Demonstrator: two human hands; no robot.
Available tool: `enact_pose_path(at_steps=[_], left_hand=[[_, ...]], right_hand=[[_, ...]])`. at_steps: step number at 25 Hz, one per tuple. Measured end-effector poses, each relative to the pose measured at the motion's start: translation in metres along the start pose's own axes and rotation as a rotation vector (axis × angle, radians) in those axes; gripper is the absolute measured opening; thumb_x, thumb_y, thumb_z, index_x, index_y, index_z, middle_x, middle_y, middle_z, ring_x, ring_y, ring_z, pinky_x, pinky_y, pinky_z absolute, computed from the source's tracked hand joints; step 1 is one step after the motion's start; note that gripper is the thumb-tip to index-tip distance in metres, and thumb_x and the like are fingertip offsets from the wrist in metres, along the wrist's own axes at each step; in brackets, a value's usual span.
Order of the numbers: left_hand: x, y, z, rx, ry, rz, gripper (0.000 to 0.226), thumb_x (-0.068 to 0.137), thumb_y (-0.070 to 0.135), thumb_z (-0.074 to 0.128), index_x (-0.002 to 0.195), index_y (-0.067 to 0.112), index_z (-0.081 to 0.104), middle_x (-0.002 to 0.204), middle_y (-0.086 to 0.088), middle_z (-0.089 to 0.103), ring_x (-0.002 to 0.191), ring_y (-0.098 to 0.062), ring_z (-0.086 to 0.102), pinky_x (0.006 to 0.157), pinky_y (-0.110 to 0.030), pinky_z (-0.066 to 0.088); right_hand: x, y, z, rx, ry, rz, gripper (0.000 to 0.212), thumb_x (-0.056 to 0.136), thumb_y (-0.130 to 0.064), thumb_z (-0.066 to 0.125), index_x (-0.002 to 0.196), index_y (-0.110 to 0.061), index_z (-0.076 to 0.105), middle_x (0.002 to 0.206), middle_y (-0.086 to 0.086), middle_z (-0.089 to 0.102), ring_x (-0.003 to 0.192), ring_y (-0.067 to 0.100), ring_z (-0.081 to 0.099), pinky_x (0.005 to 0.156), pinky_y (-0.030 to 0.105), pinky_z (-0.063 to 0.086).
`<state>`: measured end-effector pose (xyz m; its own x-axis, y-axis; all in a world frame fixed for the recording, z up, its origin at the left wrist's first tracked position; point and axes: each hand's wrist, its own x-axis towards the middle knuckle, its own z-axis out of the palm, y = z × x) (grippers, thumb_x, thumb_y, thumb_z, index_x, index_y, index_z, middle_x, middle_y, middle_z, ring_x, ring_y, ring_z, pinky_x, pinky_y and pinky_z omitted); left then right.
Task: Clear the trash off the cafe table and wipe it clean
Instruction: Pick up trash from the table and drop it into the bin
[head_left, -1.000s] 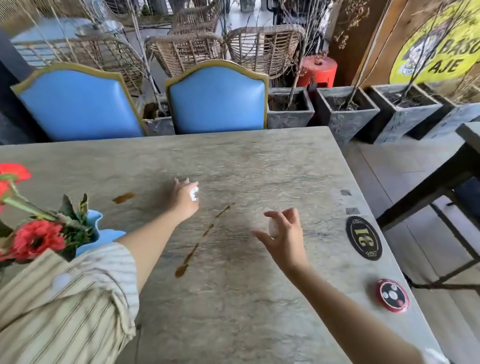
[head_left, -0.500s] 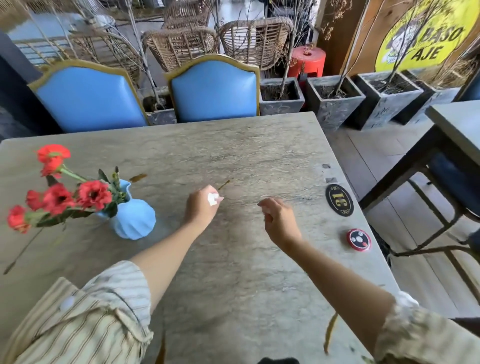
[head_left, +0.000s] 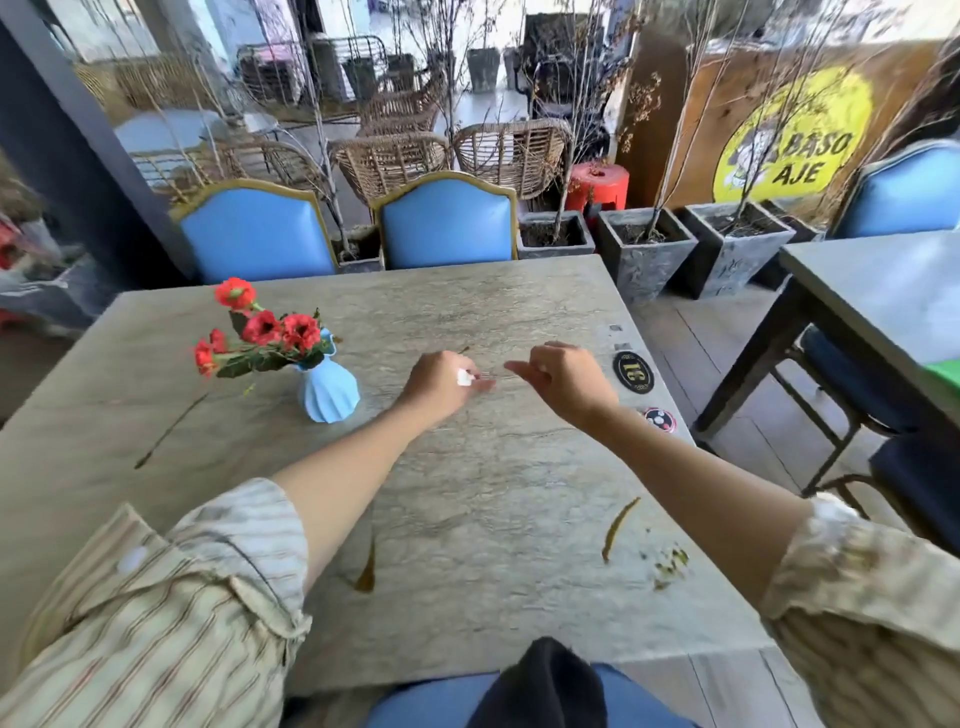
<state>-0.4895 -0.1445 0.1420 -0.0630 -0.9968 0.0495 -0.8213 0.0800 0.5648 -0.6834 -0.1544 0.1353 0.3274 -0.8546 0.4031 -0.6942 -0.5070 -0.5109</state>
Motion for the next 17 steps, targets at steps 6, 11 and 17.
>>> enact_pose_path(at_steps=[6, 11, 17], left_hand=[[-0.047, 0.074, -0.007, -0.152, -0.018, -0.031, 0.030, 0.087, 0.034, 0.055, 0.071, 0.015, 0.073, 0.066, -0.003, 0.070, 0.056, -0.017, 0.060, 0.053, -0.022, 0.044], [-0.092, 0.122, 0.028, -0.246, -0.131, 0.044, 0.011, 0.083, 0.025, 0.061, 0.081, 0.017, 0.069, 0.061, -0.004, 0.071, 0.052, -0.016, 0.067, 0.051, -0.027, 0.057], [-0.131, 0.180, 0.081, -0.030, -0.324, 0.258, 0.007, 0.082, 0.024, 0.068, 0.087, 0.020, 0.073, 0.091, -0.008, 0.073, 0.087, -0.025, 0.068, 0.075, -0.026, 0.050]], right_hand=[[-0.059, -0.019, -0.066, -0.127, 0.121, 0.106, 0.060, 0.090, -0.054, 0.046, 0.055, -0.007, 0.058, 0.059, 0.006, 0.057, 0.055, 0.027, 0.055, 0.054, 0.036, 0.048], [-0.128, -0.025, -0.110, -0.212, 0.115, 0.216, 0.039, 0.092, -0.039, 0.055, 0.067, -0.010, 0.060, 0.063, 0.005, 0.062, 0.055, 0.024, 0.053, 0.050, 0.035, 0.046], [-0.219, 0.018, -0.172, -0.255, 0.065, 0.452, 0.027, 0.089, -0.039, 0.060, 0.068, -0.022, 0.061, 0.059, -0.008, 0.059, 0.057, 0.018, 0.056, 0.053, 0.029, 0.046]])
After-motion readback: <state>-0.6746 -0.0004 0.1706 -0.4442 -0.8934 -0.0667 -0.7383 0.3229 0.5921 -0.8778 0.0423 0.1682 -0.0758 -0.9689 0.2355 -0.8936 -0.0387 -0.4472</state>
